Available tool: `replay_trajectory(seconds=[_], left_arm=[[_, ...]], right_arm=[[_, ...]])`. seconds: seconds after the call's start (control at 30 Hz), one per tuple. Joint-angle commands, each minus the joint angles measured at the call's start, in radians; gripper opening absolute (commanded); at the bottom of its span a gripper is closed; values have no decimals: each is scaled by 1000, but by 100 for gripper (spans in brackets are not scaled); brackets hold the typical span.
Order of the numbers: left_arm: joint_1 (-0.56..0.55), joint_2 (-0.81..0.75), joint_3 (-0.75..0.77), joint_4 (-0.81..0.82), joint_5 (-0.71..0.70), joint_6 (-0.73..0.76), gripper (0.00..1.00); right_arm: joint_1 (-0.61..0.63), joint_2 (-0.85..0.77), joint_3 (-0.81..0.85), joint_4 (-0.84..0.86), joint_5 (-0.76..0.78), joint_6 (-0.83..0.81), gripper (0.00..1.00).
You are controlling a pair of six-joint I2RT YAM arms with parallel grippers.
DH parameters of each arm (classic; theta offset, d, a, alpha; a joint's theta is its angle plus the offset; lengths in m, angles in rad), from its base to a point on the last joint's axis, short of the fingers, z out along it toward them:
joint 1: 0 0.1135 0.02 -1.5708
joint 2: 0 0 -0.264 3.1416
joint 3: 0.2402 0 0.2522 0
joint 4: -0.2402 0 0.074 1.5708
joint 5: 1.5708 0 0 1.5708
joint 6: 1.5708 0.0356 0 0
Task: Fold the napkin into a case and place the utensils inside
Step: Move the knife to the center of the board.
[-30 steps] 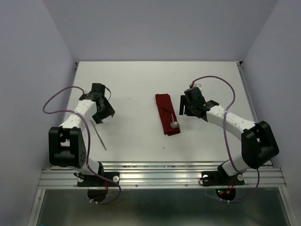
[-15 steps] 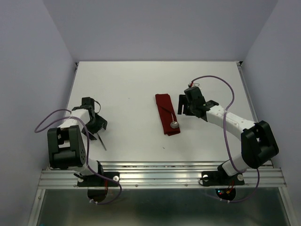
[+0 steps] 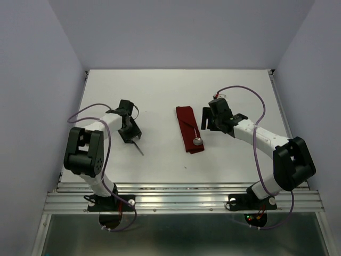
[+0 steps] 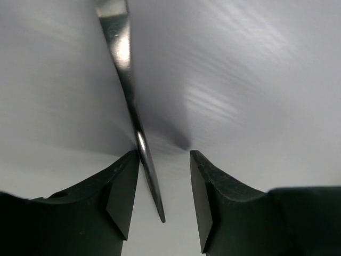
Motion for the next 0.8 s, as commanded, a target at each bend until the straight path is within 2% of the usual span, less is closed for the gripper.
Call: replay_trajectory(seconds=[0.0, 0.17, 0.4, 0.47, 0.57, 0.77], left_arm=[[-124, 100, 85, 114, 122, 26, 54], [-195, 144, 227, 99, 121, 80, 55], [-199, 147, 348, 77, 69, 159, 56], [-199, 175, 429, 79, 76, 181, 56], [-196, 261, 556, 74, 72, 212, 56], [-167, 511, 846, -58, 67, 239, 56]], right_arm=[[-6, -19, 10, 8, -12, 14, 76], [-6, -41, -1, -10, -11, 20, 76], [-6, -28, 22, -12, -66, 17, 76], [-6, -18, 36, -12, -100, 21, 76], [3, -10, 40, -4, -136, 37, 76], [22, -19, 37, -17, -141, 55, 76]])
